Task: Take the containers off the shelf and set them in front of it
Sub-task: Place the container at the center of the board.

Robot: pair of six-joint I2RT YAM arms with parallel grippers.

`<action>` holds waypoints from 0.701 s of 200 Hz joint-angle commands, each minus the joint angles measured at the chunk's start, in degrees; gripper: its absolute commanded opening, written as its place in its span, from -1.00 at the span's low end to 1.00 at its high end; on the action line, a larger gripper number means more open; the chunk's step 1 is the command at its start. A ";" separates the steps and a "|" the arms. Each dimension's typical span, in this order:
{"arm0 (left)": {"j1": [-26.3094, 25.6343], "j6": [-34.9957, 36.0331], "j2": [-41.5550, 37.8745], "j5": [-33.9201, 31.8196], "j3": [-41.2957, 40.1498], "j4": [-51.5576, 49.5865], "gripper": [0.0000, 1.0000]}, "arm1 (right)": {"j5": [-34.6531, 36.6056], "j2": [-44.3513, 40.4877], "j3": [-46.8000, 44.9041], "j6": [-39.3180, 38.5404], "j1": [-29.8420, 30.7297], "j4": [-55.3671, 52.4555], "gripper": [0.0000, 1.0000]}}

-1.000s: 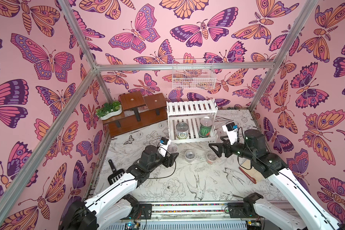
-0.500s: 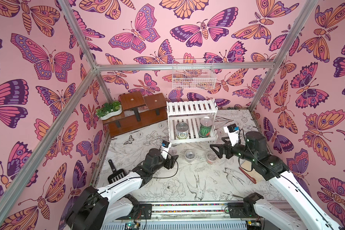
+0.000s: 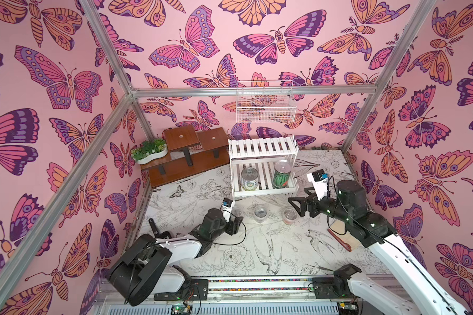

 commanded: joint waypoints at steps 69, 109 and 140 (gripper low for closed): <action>-0.27 -0.76 7.00 -1.68 -0.91 12.67 0.25 | 1.35 1.34 2.02 -0.92 -0.40 -0.91 0.98; -0.28 -0.26 6.23 -1.01 -1.20 10.93 0.55 | 1.09 2.59 2.55 -1.07 -0.45 -0.48 0.98; -0.28 -0.76 5.13 -0.34 -1.01 9.03 0.68 | 0.94 3.14 2.33 -0.84 -0.47 0.31 0.98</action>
